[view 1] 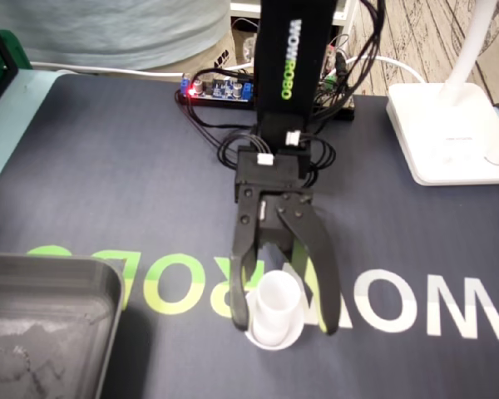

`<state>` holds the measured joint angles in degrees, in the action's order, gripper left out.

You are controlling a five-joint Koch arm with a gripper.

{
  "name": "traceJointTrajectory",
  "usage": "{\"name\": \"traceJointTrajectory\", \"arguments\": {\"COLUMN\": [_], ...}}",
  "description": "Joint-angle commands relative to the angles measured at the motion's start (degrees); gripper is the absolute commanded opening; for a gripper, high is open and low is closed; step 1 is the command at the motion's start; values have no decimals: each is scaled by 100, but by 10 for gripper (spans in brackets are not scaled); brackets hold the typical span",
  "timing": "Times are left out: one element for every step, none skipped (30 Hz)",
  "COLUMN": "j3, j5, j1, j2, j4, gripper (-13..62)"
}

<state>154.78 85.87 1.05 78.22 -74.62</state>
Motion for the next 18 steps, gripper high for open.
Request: {"name": "traceJointTrajectory", "arguments": {"j3": [0,0,0,0,0,0,0,0,0,0,0,0,0,-9,-18,-18,-26,-35], "j5": [53,53,62,53,53,62,62,62,62,62,62,62,53,53,53,53,53,53], "j1": [0,0,9,9,9,9,9,9,9,9,9,9,0,-9,-18,-26,-35,-35], "j2": [-9,-44,-79,-114,-132,-158,-193,-229,-246,-281,-308,-334,-360,-387,-413,-431,-448,-475], "j4": [-501,-492,-492,-501,-492,-492,-501,-501,-501,-501,-501,-501,-501,-501,-501,-501,-501,-501], "gripper": [320,320,320,320,320,320,320,320,320,320,319,319,319,318,316,308,301,301]}}
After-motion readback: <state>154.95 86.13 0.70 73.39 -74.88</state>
